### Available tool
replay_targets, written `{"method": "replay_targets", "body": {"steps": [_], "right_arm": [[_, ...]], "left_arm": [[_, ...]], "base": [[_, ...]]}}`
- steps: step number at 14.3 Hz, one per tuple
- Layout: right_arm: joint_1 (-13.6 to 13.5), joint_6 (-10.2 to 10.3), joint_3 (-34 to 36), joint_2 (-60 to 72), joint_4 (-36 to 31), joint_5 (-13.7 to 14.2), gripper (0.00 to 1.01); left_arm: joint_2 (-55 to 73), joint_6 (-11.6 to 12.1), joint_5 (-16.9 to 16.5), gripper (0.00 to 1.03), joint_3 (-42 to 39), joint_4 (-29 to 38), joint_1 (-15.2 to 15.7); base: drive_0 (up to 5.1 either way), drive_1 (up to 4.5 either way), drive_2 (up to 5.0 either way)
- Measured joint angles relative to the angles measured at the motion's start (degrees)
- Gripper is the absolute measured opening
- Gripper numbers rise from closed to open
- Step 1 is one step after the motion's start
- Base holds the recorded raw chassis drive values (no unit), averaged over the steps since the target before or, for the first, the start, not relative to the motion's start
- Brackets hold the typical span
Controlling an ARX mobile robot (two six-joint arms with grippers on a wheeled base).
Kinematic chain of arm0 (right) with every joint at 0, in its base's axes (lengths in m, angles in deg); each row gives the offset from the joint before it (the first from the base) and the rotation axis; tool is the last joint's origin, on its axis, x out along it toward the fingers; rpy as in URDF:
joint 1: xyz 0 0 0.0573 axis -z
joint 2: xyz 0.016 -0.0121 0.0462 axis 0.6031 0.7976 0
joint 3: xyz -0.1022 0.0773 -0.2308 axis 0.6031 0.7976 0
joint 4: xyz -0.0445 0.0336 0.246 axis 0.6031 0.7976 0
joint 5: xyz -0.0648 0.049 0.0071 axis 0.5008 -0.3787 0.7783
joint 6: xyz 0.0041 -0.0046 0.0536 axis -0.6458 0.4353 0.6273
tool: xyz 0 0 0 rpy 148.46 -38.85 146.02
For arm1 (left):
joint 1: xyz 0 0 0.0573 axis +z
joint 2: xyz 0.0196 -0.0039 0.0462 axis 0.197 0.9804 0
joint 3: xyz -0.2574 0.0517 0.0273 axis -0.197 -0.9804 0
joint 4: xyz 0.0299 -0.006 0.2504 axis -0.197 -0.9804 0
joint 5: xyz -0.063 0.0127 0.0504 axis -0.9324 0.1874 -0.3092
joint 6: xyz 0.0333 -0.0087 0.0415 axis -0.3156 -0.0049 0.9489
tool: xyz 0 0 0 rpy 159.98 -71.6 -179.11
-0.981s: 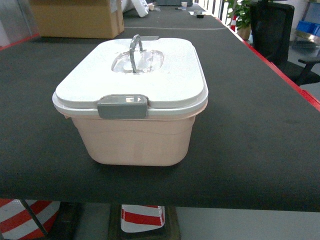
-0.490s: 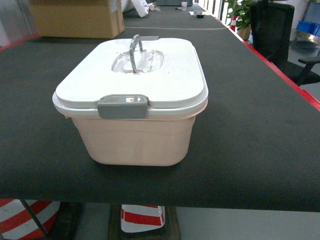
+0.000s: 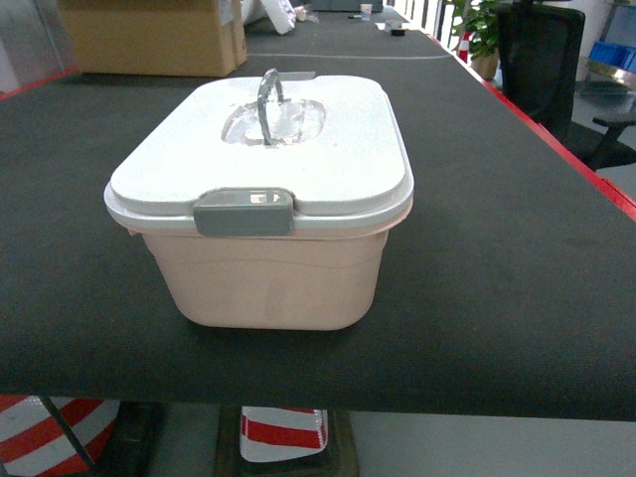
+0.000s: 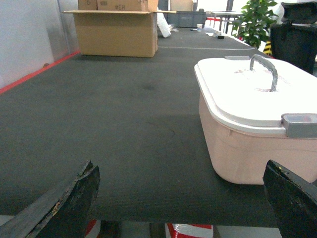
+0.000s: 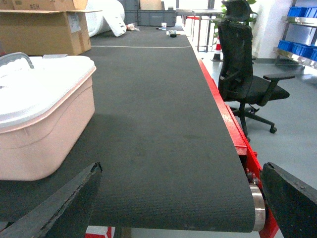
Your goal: Pick capacitor and pack into box
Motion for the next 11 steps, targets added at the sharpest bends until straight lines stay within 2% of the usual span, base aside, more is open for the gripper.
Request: {"method": "replay_targets", "body": {"steps": [11], "right_arm": [[0.0,0.0,0.0,0.0,0.0,0.0,0.98]], "left_arm": [[0.0,0.0,0.0,0.98,0.0,0.0,0.0]], "base": [[0.0,0.00,0.0]]}}
